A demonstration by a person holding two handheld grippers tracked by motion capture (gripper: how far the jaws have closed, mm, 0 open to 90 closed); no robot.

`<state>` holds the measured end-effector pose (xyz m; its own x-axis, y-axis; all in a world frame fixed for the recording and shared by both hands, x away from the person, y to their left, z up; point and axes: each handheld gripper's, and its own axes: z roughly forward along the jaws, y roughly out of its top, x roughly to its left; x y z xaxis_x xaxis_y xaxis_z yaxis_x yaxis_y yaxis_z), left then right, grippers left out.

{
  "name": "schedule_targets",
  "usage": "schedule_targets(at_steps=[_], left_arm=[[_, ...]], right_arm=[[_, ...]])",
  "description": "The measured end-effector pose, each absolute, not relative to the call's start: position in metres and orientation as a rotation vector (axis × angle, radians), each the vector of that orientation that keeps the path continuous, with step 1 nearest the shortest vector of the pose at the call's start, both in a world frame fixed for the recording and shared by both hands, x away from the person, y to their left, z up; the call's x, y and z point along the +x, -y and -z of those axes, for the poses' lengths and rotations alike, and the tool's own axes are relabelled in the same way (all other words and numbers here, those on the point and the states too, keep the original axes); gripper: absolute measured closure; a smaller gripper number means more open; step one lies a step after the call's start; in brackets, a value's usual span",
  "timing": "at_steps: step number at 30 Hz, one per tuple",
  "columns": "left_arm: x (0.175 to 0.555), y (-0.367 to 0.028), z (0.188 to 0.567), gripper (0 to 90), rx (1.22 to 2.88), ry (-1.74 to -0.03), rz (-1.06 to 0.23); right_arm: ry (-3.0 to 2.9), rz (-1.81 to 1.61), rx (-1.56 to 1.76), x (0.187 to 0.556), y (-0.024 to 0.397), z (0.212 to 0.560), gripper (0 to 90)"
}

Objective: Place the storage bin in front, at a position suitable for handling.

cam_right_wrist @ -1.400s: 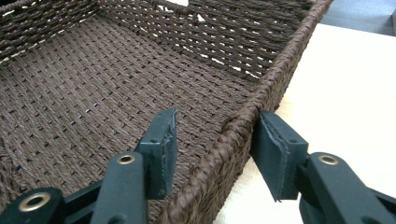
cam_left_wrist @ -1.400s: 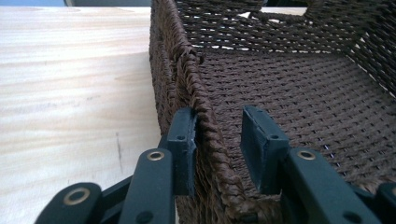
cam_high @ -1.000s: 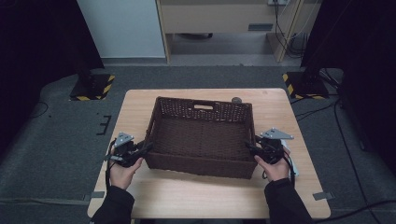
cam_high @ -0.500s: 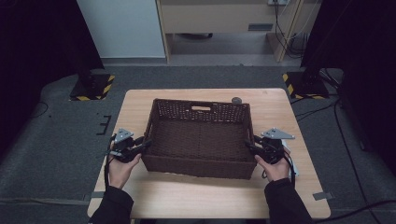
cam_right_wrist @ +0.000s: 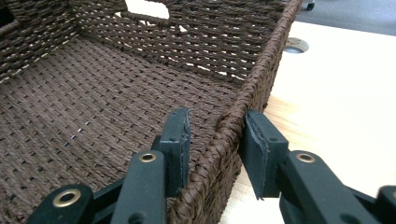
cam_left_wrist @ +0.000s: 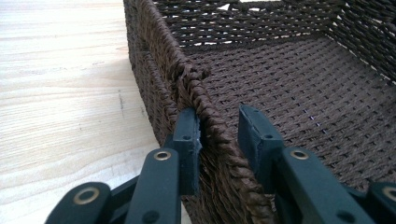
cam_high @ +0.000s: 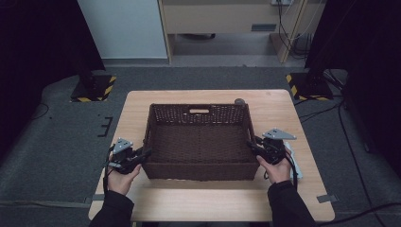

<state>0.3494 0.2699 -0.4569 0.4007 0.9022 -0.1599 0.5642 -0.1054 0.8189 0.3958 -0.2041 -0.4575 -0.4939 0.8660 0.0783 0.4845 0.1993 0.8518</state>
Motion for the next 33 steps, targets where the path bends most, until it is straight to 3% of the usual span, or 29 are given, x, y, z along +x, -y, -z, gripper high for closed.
schedule_targets(at_steps=[5,8,12,17,21,31,33], left_arm=[[0.352,-0.273,0.457,63.9,1.774,-1.268,-0.471],[0.355,-0.275,0.459,52.7,1.763,-1.273,-0.538],[0.363,-0.277,0.458,52.1,1.768,-1.273,-0.520],[0.370,-0.275,0.459,61.7,1.782,-1.267,-0.493],[0.367,-0.273,0.458,64.7,1.798,-1.273,-0.515],[0.346,-0.271,0.458,64.6,1.802,-1.256,-0.532],[0.346,-0.271,0.459,63.6,1.789,-1.255,-0.520]], right_arm=[[-2.057,-1.233,1.247,0.398,0.206,0.455,56.4],[-2.017,-1.293,1.260,0.396,0.213,0.447,52.2],[-2.007,-1.310,1.263,0.390,0.221,0.442,51.5],[-2.069,-1.294,1.242,0.390,0.215,0.446,61.6],[-2.079,-1.265,1.261,0.388,0.210,0.448,64.1],[-2.085,-1.236,1.256,0.365,0.212,0.446,63.6],[-2.074,-1.255,1.244,0.366,0.213,0.443,57.3]])
